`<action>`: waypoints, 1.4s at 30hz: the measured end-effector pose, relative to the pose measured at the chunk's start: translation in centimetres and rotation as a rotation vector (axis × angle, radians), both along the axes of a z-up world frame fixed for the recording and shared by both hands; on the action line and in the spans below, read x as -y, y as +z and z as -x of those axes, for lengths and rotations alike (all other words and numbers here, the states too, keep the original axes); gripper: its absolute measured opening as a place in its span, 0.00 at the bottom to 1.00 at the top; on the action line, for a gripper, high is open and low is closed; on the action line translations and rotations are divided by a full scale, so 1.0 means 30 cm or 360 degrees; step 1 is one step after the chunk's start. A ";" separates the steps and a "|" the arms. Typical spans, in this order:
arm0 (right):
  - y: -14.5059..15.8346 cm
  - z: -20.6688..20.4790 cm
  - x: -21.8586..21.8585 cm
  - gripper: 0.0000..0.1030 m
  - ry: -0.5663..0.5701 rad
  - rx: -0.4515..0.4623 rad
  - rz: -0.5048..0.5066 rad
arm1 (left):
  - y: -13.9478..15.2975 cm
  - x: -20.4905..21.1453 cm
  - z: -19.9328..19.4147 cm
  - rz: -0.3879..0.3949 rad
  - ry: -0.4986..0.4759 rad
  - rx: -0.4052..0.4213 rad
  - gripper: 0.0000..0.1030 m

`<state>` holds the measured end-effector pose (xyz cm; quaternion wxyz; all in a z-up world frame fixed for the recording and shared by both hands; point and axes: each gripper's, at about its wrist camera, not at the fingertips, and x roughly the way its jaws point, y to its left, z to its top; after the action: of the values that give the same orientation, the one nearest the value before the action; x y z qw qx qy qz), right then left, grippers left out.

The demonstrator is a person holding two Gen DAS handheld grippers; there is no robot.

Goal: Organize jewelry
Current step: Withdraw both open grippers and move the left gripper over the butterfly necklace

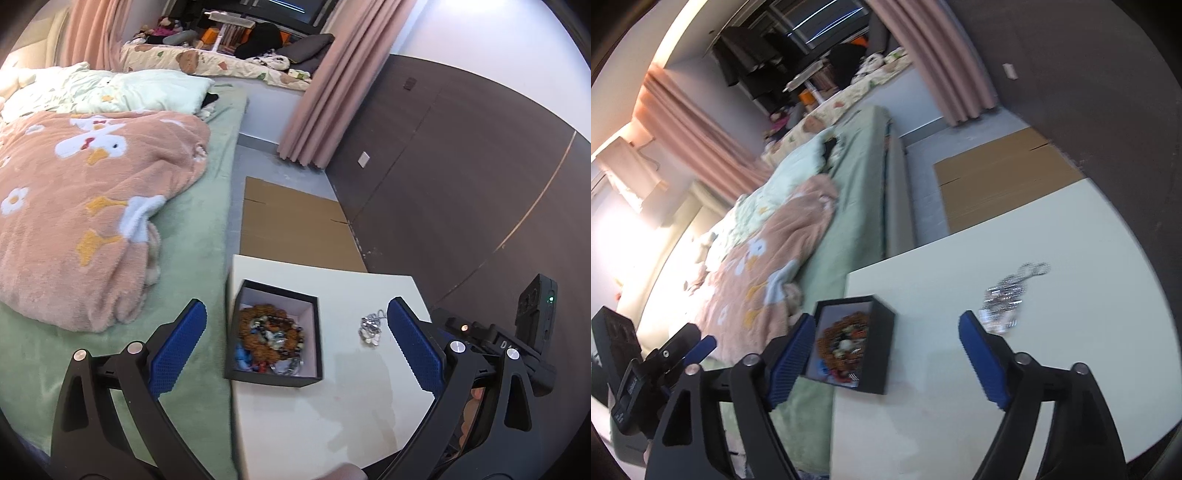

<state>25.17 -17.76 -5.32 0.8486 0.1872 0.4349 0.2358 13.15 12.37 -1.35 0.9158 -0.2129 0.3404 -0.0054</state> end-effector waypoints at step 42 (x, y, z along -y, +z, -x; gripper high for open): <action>-0.211 -0.122 0.501 0.90 -0.0281 -0.0236 -0.0080 | -0.362 0.641 -0.343 -0.0259 -0.0477 -0.0309 0.80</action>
<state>28.84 -32.80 -11.64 0.8267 0.2630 0.4722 0.1565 23.44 -6.86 -12.22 0.8818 -0.0845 0.4544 -0.0936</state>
